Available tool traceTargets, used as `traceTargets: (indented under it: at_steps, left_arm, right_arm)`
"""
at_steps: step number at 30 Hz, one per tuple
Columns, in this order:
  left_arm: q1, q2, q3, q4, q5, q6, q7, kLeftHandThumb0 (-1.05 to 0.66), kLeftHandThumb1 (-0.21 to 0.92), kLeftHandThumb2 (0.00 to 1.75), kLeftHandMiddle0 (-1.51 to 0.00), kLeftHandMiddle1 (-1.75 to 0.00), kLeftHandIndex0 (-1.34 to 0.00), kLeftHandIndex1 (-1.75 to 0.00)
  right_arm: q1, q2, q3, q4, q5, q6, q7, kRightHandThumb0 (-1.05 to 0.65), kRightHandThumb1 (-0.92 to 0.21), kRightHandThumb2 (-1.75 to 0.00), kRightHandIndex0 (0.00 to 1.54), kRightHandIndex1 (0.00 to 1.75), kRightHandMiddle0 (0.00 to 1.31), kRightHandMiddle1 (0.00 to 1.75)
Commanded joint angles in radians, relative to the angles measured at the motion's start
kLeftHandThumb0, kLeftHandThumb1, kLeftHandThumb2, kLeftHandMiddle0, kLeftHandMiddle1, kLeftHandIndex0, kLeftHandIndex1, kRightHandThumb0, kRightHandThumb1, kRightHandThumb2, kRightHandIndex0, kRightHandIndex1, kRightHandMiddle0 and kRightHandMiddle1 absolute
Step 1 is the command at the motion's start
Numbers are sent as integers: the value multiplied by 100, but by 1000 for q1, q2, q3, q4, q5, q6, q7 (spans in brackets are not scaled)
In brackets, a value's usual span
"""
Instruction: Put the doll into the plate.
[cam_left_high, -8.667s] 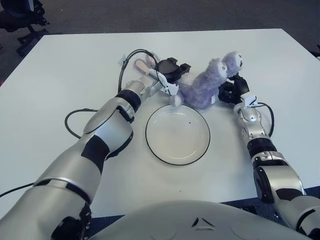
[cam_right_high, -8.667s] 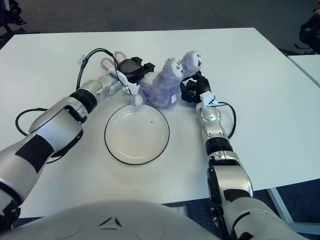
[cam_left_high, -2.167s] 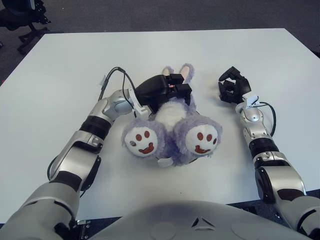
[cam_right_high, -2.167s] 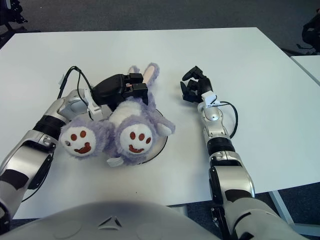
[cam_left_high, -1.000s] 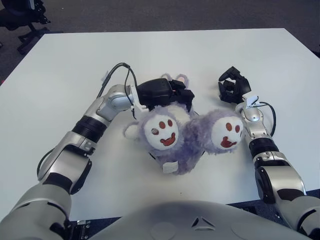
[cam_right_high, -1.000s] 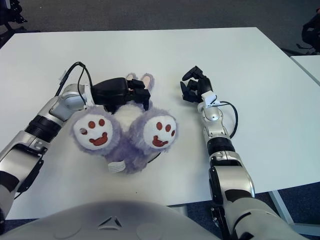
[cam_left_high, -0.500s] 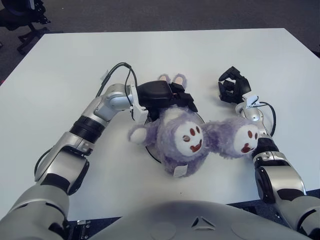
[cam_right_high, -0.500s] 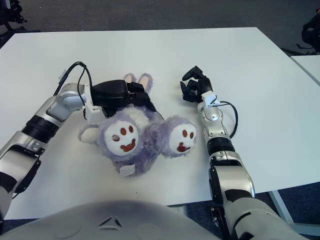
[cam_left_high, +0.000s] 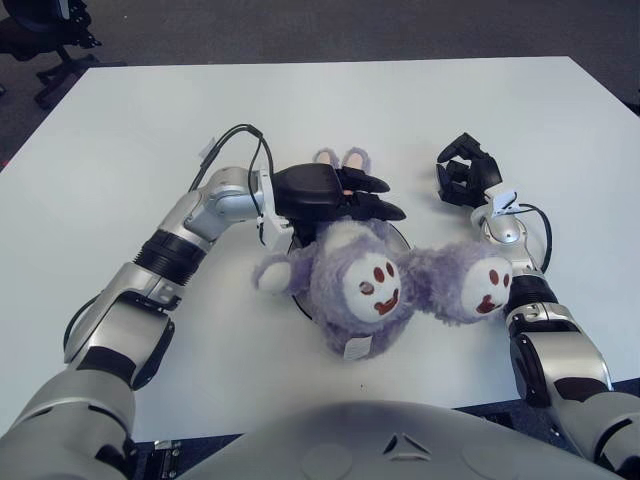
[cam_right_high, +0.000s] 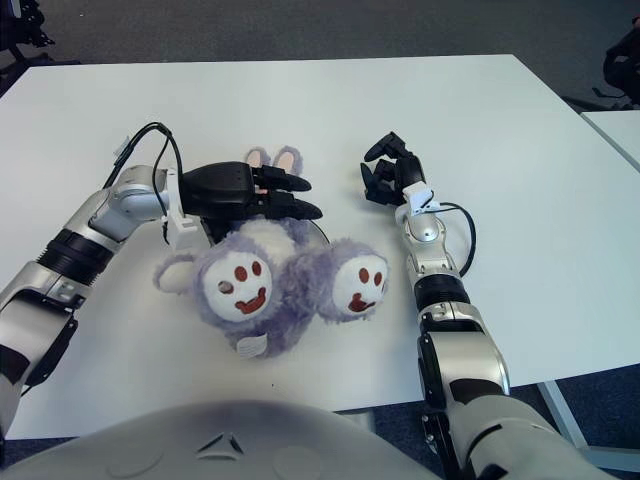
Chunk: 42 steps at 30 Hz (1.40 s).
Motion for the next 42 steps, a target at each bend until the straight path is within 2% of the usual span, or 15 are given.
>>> traceTargets:
  at_steps: [1,13,24,33,37,40,42]
  left_arm:
    - [-11,14,16,-5,30,-4,22,-2,92,9,-22,0,-25,0]
    - [-6,14,31,-21,78,4,58,2,92,12,-20,0,-22,0]
    - [35,-13,65,-72,45,159,76,5,92,16,-20,0,-20,0]
    - [56,-21,153,-109,122,248,214,6,92,18,-20,0,-20,0]
    - [60,-16,161,-113,150,262,254,7,92,19,-21,0,-20,0]
    - [56,-20,206,-89,255,250,428,6,92,19,-24,-2,-23,-1]
    - [45,-14,214,-66,278,249,480,5,92,19,-25,-2,-24,-2]
  right_arm:
    - [106,19,24,64,-25,86,34,-40,-58,-96,87,175,41,175]
    - [109,18,23,54,-23,91,39,-40,-58,-96,86,175,41,175]
    - [107,20,22,59,-25,99,32,-40,-58,-96,85,175,41,175]
    - [107,17,23,62,-26,93,36,-40,-58,-96,85,175,41,175]
    - [106,17,22,63,-25,92,37,-40,-59,-96,85,175,41,175]
    - [106,18,22,63,-25,95,36,-40,-59,-96,85,175,41,175]
    - [105,18,22,63,-26,97,34,-40,-59,-96,85,175,41,175]
